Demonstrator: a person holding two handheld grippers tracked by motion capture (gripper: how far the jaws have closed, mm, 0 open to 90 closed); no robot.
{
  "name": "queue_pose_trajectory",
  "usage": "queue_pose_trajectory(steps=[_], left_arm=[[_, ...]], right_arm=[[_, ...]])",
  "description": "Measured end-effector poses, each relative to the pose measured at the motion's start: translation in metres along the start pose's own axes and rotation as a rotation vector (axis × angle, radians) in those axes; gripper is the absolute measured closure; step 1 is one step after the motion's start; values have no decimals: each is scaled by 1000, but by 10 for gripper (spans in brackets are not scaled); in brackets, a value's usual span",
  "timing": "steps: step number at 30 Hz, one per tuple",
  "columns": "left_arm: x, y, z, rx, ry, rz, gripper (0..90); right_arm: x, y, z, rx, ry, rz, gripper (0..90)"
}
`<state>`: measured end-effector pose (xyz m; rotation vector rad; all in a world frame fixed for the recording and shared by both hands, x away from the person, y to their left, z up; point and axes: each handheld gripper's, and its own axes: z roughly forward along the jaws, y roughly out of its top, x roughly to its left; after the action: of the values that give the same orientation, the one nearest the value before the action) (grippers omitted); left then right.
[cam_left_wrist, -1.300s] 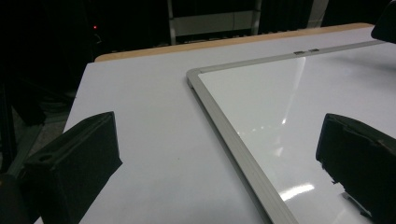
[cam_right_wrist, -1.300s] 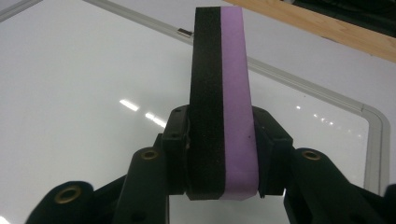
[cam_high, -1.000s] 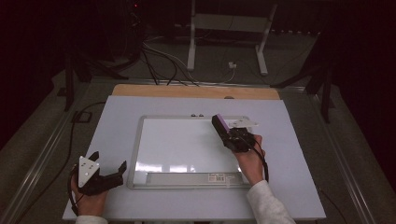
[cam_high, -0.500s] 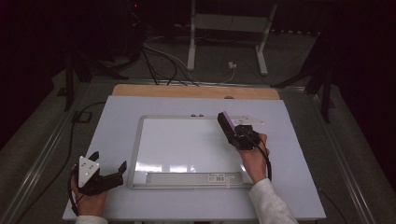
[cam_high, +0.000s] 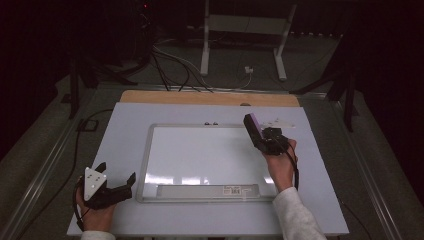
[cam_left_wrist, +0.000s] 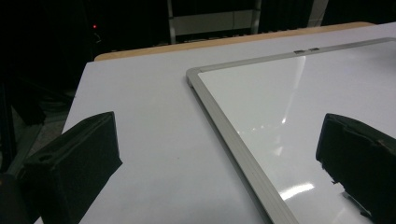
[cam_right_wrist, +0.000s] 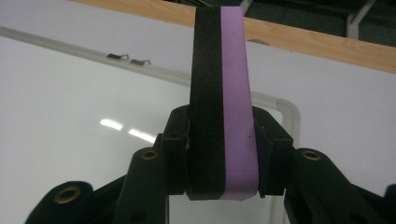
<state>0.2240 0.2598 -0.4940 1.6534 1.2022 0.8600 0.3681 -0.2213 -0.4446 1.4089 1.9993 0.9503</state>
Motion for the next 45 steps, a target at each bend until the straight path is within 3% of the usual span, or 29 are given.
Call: queue_pose_trajectory(steps=[19,38,45], left_arm=[[0,0,0,2,0,1,4],[0,0,0,1,1,1,4],[1,0,-1,0,3,0,4]], right_arm=[[-22,-4,9,24,-50,63,630],[-31,-12,18,44,-86,123,629],[-28,-19,29,78,-92,130,629]])
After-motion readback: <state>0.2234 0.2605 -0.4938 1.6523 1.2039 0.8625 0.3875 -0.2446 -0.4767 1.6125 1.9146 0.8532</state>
